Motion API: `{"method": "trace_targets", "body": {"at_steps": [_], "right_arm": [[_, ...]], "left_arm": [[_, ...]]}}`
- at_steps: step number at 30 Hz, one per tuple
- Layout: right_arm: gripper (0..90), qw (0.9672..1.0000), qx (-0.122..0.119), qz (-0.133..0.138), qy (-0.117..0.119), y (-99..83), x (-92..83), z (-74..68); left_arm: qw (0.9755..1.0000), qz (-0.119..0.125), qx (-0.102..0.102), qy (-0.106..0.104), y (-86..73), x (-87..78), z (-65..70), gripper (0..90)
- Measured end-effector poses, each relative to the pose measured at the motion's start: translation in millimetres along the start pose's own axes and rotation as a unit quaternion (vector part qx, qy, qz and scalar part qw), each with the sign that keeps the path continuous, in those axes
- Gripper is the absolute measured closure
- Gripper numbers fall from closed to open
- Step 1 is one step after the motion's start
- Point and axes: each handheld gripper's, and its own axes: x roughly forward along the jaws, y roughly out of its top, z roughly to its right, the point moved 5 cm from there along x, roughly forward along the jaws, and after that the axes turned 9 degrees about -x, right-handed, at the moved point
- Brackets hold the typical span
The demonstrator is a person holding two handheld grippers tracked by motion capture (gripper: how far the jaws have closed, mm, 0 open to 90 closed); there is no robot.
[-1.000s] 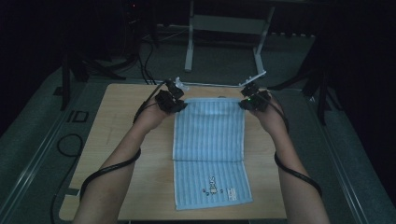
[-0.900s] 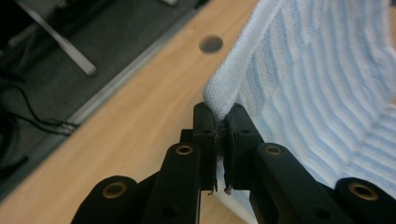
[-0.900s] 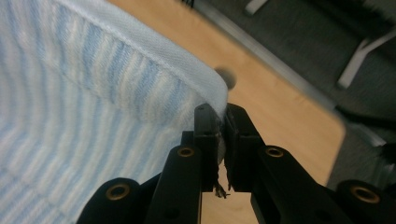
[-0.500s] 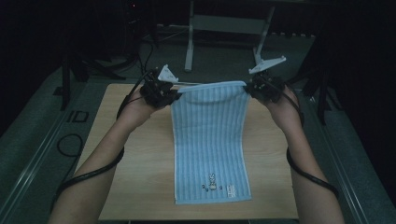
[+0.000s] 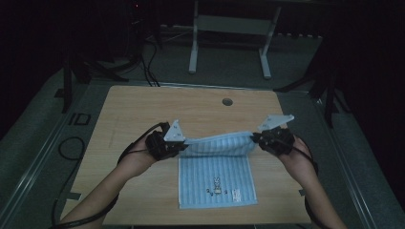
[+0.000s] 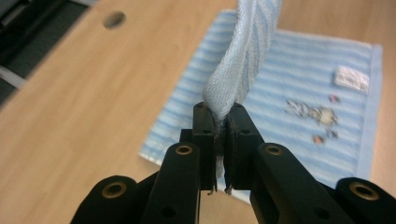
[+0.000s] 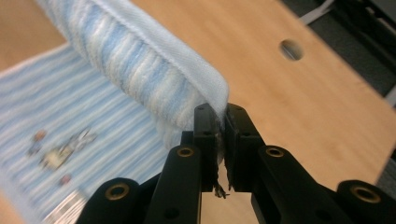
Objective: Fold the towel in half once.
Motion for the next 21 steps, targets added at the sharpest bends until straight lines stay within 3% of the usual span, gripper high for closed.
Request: {"method": "trace_targets", "body": {"at_steps": [4,6,7,9,12,13,14,15,21], "right_arm": [[83.7,0.9998,-0.008,-0.008,0.018,-21.1,2.2,-27.4],[83.6,0.9995,-0.004,-0.014,0.029,-32.7,4.4,-38.6],[83.6,0.9995,-0.004,-0.014,0.029,-32.7,4.4,-38.6],[83.7,0.9987,-0.002,-0.024,0.044,-50.5,7.9,-55.6],[83.6,0.9977,-0.008,-0.035,0.058,-60.0,11.2,-66.2],[83.6,0.9973,-0.004,-0.038,0.064,-64.1,12.9,-70.8],[83.5,0.9973,-0.004,-0.038,0.064,-64.1,12.9,-70.8],[83.4,0.9956,0.002,-0.049,0.08,-77.3,17.3,-82.9],[82.7,0.9927,0.03,-0.049,0.106,-101.3,19.4,-101.5]], "left_arm": [[0.9999,-0.004,0.005,-0.013,-18.4,4.4,17.7,84.0],[0.9995,-0.006,0.005,-0.029,-28.9,9.2,30.9,84.0],[0.9995,-0.006,0.005,-0.029,-28.9,9.2,30.9,83.9],[0.9988,-0.014,0.005,-0.047,-43.4,18.1,46.0,83.8],[0.998,-0.029,0.006,-0.057,-53.1,25.3,54.9,83.4],[0.998,-0.029,0.006,-0.057,-53.1,25.3,54.9,83.4],[0.9973,-0.039,0.011,-0.061,-62.1,32.2,64.7,83.4],[0.9963,-0.045,0.013,-0.072,-68.0,35.5,72.4,82.9],[0.9951,-0.054,0.009,-0.082,-82.8,39.5,87.6,81.8]]}}
